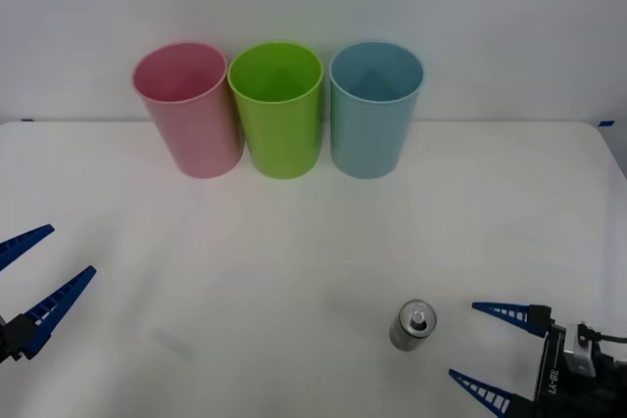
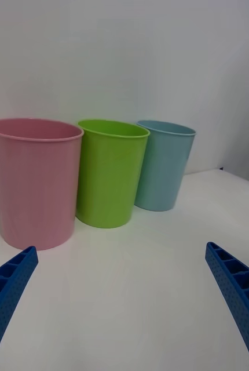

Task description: Grasp the object on the table and drop it into the matching bin: aluminum can to the light blue bin, PET bottle to the pink bin.

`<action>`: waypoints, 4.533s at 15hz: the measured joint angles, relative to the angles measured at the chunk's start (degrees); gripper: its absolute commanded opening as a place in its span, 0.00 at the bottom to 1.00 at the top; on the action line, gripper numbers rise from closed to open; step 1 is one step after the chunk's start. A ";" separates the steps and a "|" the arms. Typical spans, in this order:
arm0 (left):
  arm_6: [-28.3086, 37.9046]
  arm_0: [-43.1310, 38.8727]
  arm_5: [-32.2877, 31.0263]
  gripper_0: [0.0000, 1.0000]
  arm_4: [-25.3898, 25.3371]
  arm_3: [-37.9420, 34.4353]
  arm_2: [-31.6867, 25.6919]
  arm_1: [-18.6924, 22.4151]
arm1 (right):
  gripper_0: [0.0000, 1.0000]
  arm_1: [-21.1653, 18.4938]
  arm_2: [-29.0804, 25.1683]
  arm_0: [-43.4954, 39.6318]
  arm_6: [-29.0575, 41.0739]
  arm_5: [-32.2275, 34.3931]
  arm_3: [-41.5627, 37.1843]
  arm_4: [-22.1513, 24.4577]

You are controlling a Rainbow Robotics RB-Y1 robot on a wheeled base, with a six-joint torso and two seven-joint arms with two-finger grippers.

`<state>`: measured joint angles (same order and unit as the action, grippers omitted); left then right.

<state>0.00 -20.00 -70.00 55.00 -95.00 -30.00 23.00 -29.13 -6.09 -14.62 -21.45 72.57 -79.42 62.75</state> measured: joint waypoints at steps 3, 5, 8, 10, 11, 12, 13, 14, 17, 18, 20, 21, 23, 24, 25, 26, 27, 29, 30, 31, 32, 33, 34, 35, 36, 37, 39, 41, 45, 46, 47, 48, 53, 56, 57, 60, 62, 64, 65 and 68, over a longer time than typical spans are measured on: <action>0.00 0.00 0.00 1.00 0.00 0.00 0.00 0.00 | 1.00 2.74 0.28 1.05 -0.20 -0.95 0.04 2.91; 0.00 0.00 0.00 1.00 0.00 0.00 0.00 0.00 | 1.00 4.37 0.36 1.44 -0.29 -1.55 0.04 4.44; 0.00 0.00 0.00 1.00 0.00 0.00 0.00 0.00 | 1.00 5.15 2.65 1.92 -0.69 -3.84 0.04 5.18; 0.00 0.00 0.00 1.00 0.00 0.00 0.00 0.00 | 1.00 5.41 4.32 2.31 -1.06 -5.45 0.00 5.16; 0.00 0.00 0.00 1.00 0.00 0.00 0.00 0.00 | 1.00 5.50 5.01 2.56 -1.15 -6.04 0.04 5.18; 0.00 0.00 0.00 1.00 0.00 0.00 0.00 0.00 | 1.00 5.62 5.68 2.79 -1.18 -6.70 0.05 5.19; 0.00 0.00 0.00 1.00 0.00 0.00 0.00 0.00 | 1.00 5.83 6.27 3.01 -1.21 -7.37 0.05 5.19; 0.00 0.00 0.00 1.00 0.00 0.00 0.00 0.00 | 1.00 6.02 6.82 3.24 -1.29 -8.06 0.05 5.19; 0.00 0.00 0.00 1.00 0.00 0.00 0.00 0.00 | 1.00 6.75 7.99 3.77 -1.60 -9.66 0.01 5.19; 0.00 0.00 0.00 1.00 0.00 0.00 0.00 0.00 | 1.00 6.93 8.41 3.91 -1.65 -10.16 0.04 5.19; 0.00 0.00 0.00 1.00 0.00 0.00 0.00 0.00 | 1.00 7.29 9.42 4.26 -1.89 -11.55 0.05 5.19; 0.00 0.00 0.00 1.00 0.00 0.00 0.00 0.00 | 1.00 7.50 9.72 4.32 -1.99 -11.97 0.05 5.19; 0.00 0.00 0.00 1.00 0.00 0.00 0.00 0.00 | 1.00 7.71 10.17 4.42 -2.23 -12.71 0.04 5.19; 0.00 0.00 0.00 1.00 0.00 0.00 0.00 0.00 | 1.00 7.79 10.33 4.46 -2.37 -13.03 0.02 5.19; 0.00 0.00 0.00 1.00 0.00 0.00 0.00 0.00 | 1.00 7.85 10.42 4.50 -2.54 -13.21 0.04 5.19; 0.00 0.00 0.00 1.00 0.00 0.00 0.00 0.00 | 1.00 7.86 10.48 4.51 -2.76 -13.25 0.05 5.19; 0.00 0.00 0.00 1.00 0.00 0.00 0.00 0.00 | 0.34 7.86 10.49 4.54 -2.93 -13.28 0.05 5.19; 0.00 0.00 0.00 1.00 0.00 0.00 0.00 0.00 | 0.00 7.86 10.49 4.60 -3.26 -13.37 0.05 5.19; 0.00 0.00 0.00 1.00 0.00 0.00 0.00 0.00 | 0.00 7.92 10.49 4.63 -3.42 -13.40 0.05 5.19; 0.00 0.00 0.00 1.00 0.00 0.00 0.00 0.00 | 0.00 8.01 10.49 4.68 -3.60 -13.38 0.05 5.18; 0.00 0.00 0.00 1.00 0.00 0.00 0.00 0.00 | 0.00 8.01 10.49 4.69 -3.71 -13.41 0.05 5.14; 0.00 0.00 0.00 1.00 0.00 0.00 0.00 0.00 | 0.00 7.97 10.49 4.69 -3.76 -13.41 0.05 5.13; 0.00 0.00 0.00 1.00 0.00 0.00 0.00 0.00 | 0.00 7.96 10.49 4.69 -3.75 -13.39 0.04 5.14; 0.00 0.00 0.00 1.00 0.00 0.00 0.00 0.00 | 0.00 7.97 10.49 4.69 -3.73 -13.41 0.00 5.14; 0.00 0.00 0.00 1.00 0.00 0.00 0.00 0.00 | 0.00 8.00 10.49 4.72 -3.77 -13.42 0.00 5.03; 0.00 0.00 0.00 1.00 0.00 0.00 0.00 0.00 | 0.00 7.96 10.49 4.77 -3.77 -13.42 0.02 4.90; 0.00 0.00 0.00 1.00 0.00 0.00 0.00 0.00 | 0.00 7.96 10.49 4.78 -3.84 -13.41 0.00 4.33; 0.00 0.00 0.00 1.00 0.00 0.00 0.00 0.00 | 0.00 7.95 10.49 4.78 -3.94 -13.33 -0.05 3.59; 0.00 0.00 0.00 1.00 0.00 0.00 0.00 0.00 | 0.00 7.88 9.90 4.77 -3.25 -13.27 -2.11 1.88; 0.00 0.00 0.00 1.00 0.00 0.00 0.00 0.00 | 0.00 7.84 9.60 4.65 -2.94 -13.27 -2.78 1.34; 0.00 0.00 0.00 1.00 0.00 0.00 0.00 0.00 | 0.00 7.76 9.20 4.45 -2.58 -13.26 -3.63 0.92; 0.00 0.00 0.00 1.00 0.00 0.00 0.00 0.00 | 0.00 7.70 8.65 4.16 -2.05 -13.23 -4.74 0.64; 0.00 0.00 0.00 1.00 0.00 0.00 0.00 0.00 | 0.00 7.51 5.60 2.05 6.49 -13.42 -12.85 0.46; 0.00 0.00 0.00 1.00 0.00 0.00 0.00 0.00 | 0.00 7.51 3.38 0.97 13.48 -14.37 -19.26 0.26; 0.00 0.00 0.00 1.00 0.00 0.00 0.00 0.00 | 0.00 7.51 2.67 0.82 15.38 -14.71 -20.91 0.14; 0.00 0.00 0.00 1.00 0.00 0.00 0.00 0.00 | 0.00 7.39 0.36 0.87 20.69 -16.11 -25.78 0.01; 0.00 0.00 0.00 1.00 0.00 0.00 0.00 0.00 | 0.00 6.73 -0.50 1.30 23.25 -18.19 -28.96 -0.14; 0.00 0.00 0.00 1.00 0.00 0.00 0.00 0.00 | 0.00 5.09 -0.65 1.32 24.08 -21.73 -32.08 -1.33; 0.00 0.00 0.00 1.00 0.00 0.00 0.00 0.00 | 0.00 3.94 -0.61 1.30 24.39 -24.07 -33.67 -1.92; 0.00 0.00 0.00 1.00 0.00 0.00 0.00 0.00 | 0.00 1.41 -0.60 2.31 25.42 -29.06 -36.27 -3.22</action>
<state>0.00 -20.00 -70.00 55.00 -95.00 -30.00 23.00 -27.72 -6.69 -12.31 3.97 43.51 -115.70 59.53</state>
